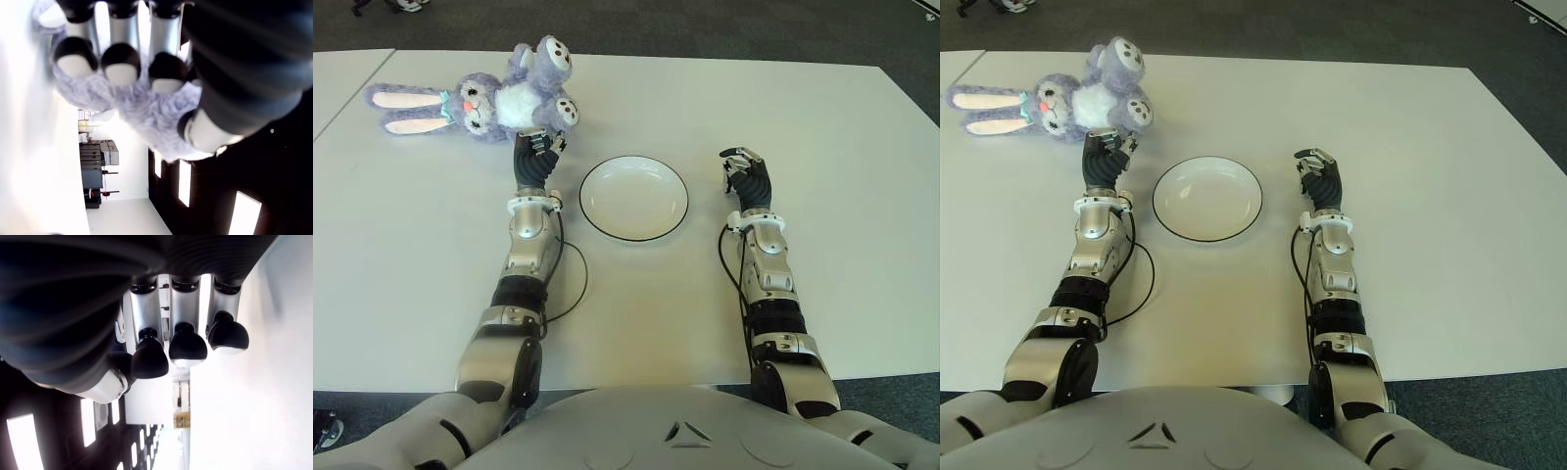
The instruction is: Put the doll into the plate.
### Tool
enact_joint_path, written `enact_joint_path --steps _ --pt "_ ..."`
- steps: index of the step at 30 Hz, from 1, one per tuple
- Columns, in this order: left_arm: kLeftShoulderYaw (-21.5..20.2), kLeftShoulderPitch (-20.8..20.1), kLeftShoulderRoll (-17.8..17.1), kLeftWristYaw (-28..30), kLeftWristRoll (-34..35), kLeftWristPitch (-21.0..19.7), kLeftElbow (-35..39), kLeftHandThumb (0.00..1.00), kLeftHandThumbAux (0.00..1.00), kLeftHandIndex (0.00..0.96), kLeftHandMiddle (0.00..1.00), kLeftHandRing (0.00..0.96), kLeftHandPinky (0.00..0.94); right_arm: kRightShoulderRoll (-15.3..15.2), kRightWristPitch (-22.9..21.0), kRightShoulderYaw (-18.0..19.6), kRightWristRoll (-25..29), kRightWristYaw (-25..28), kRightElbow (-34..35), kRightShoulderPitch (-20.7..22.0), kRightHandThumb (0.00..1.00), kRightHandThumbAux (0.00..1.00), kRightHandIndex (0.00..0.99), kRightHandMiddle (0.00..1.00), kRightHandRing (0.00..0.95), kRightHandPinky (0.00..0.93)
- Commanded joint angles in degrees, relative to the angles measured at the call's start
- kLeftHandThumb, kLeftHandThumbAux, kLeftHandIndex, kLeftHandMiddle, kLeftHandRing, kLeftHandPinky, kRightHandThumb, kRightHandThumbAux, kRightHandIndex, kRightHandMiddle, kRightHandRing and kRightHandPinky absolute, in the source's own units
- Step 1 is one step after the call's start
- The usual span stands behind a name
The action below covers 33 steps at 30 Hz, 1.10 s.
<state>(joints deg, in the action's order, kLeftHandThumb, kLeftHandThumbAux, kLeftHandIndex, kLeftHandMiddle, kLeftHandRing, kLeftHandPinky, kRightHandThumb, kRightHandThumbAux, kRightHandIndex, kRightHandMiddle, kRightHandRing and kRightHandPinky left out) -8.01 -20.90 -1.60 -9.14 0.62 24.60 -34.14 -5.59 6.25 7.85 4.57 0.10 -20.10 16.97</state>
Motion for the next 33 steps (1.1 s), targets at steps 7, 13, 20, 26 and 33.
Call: enact_joint_path --steps 7,13,20,26,33 --pt "-0.3 10.9 0.4 0.9 0.0 0.4 -6.3 0.492 0.827 0.844 0.896 0.898 0.886 0.5 -6.5 -0.1 0.7 0.8 -2.0 -1.5 0.698 0.724 0.439 0.851 0.844 0.843" --pt "-0.3 11.0 0.5 0.8 0.0 0.2 -6.1 0.501 0.819 0.839 0.894 0.897 0.886 0.4 -7.7 0.0 0.8 1.0 -1.5 -1.0 0.698 0.724 0.439 0.851 0.846 0.85" --pt "-0.2 11.4 0.7 0.7 -0.1 0.3 -5.6 0.501 0.82 0.838 0.893 0.897 0.887 0.2 -8.6 0.1 0.9 1.3 -1.2 -0.8 0.698 0.724 0.439 0.849 0.845 0.849" --pt "-0.1 11.5 0.9 0.0 -0.6 0.3 -5.3 0.497 0.822 0.841 0.894 0.897 0.886 -0.3 -9.1 0.3 1.0 2.0 -1.8 -0.1 0.698 0.724 0.439 0.849 0.845 0.844" --pt "-0.3 11.7 1.2 -1.1 -0.8 0.3 -5.1 0.481 0.826 0.838 0.894 0.897 0.886 -0.8 -9.0 0.6 1.0 2.5 -3.2 0.8 0.698 0.724 0.439 0.846 0.841 0.84"
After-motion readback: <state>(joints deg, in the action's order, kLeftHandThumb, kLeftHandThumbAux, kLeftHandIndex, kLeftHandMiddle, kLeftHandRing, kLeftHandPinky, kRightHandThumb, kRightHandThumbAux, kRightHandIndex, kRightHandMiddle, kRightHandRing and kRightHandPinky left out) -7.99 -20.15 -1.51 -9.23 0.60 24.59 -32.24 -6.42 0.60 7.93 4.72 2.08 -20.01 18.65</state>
